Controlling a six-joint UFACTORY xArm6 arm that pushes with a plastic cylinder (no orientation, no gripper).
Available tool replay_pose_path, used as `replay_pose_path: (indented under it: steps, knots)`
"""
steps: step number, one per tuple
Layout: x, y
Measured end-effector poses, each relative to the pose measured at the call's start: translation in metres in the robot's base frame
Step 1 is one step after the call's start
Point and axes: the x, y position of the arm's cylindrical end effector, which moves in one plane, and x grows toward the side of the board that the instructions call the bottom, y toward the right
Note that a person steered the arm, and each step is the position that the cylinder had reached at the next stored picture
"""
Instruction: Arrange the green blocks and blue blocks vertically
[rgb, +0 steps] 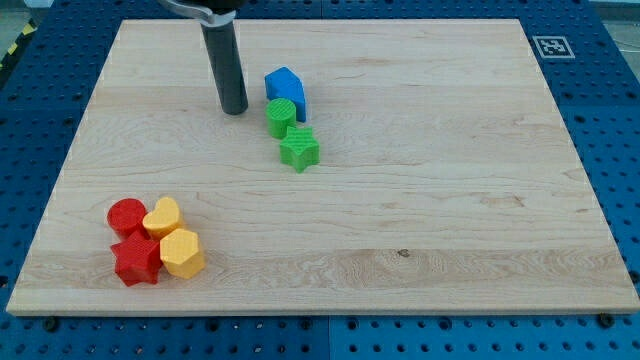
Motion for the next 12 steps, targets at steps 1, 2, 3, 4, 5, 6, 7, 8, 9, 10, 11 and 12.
replay_pose_path:
  steps: [1, 2, 3, 4, 5, 6, 7, 8, 9, 10, 11, 12]
  knots:
    - [0.019, 0.014]
    - [0.03, 0.028]
    - [0.03, 0.019]
    - [0.02, 0.003]
    - [0.0, 0.003]
    - [-0.008, 0.012]
    - [0.001, 0.026]
    - [0.012, 0.039]
    - [0.024, 0.044]
    - [0.025, 0.022]
    - [0.013, -0.018]
    - [-0.031, -0.019]
